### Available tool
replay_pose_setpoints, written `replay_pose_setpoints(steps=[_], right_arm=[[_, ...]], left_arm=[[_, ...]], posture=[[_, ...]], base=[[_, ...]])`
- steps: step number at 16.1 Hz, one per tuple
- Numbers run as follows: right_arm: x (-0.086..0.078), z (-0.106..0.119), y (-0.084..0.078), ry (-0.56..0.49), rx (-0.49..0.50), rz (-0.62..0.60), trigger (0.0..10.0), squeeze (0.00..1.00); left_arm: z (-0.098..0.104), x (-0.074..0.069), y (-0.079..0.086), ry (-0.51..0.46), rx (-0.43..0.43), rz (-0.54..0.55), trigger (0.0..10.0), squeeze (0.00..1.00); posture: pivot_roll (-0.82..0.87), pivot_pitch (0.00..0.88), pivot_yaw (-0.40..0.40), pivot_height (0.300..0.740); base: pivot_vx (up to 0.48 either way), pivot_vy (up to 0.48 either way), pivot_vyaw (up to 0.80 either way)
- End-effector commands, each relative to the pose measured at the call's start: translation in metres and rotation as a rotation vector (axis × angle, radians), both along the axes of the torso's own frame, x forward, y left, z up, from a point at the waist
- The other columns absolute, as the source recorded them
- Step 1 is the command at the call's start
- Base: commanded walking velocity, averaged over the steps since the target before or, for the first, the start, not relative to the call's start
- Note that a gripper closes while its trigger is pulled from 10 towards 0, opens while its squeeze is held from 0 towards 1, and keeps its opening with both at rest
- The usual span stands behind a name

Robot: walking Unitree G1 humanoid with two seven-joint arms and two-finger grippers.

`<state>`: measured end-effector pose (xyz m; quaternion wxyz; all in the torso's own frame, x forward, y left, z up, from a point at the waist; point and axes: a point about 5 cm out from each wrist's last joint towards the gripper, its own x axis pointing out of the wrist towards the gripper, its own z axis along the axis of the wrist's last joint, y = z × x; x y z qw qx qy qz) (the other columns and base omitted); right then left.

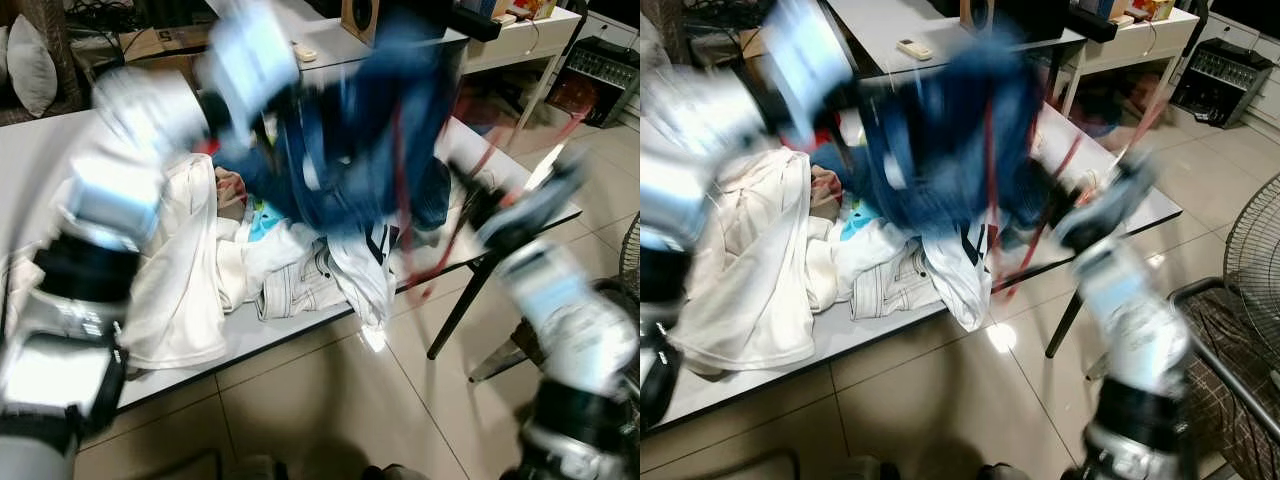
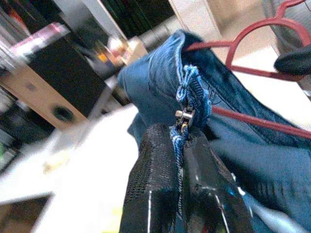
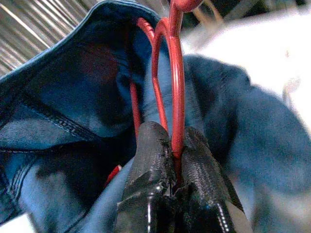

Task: Hang hanger

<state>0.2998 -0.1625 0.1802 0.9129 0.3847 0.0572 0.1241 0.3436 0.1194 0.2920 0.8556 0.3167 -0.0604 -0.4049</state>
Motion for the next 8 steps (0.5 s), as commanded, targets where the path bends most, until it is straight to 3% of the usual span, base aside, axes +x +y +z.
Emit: replay_pose_setpoints(steps=[1,3,5,7,8], right_arm=[[-0.001,-0.009,0.012,0.052,0.022,0.037,10.0,0.00],[-0.002,-0.005,0.025,0.048,0.210,0.056,10.0,0.00],[-0.002,0.000,0.029,0.049,0.341,0.053,10.0,0.00],[0.003,0.004,0.021,0.031,0.424,-0.022,10.0,0.00],[0.010,0.008,0.014,0.024,0.592,-0.091,10.0,0.00]], left_arm=[[-0.003,-0.002,-0.010,-0.016,0.041,-0.025,0.0,0.00],[-0.017,-0.011,-0.024,0.020,0.046,-0.082,0.5,0.00],[-0.024,-0.014,-0.033,0.003,0.059,-0.097,0.5,0.00],[-0.022,-0.016,-0.038,-0.004,0.043,-0.134,0.0,0.00],[-0.028,-0.019,-0.035,0.012,0.091,-0.155,0.0,0.00]], posture=[[0.01,0.015,0.002,0.740],[0.00,0.017,0.008,0.740],[0.00,0.017,0.012,0.740],[0.00,0.019,0.014,0.740],[0.00,0.020,0.012,0.740]], base=[[0.000,0.000,0.00],[0.000,0.000,0.00],[0.000,0.000,0.00],[0.000,0.000,0.00],[0.000,0.000,0.00]])
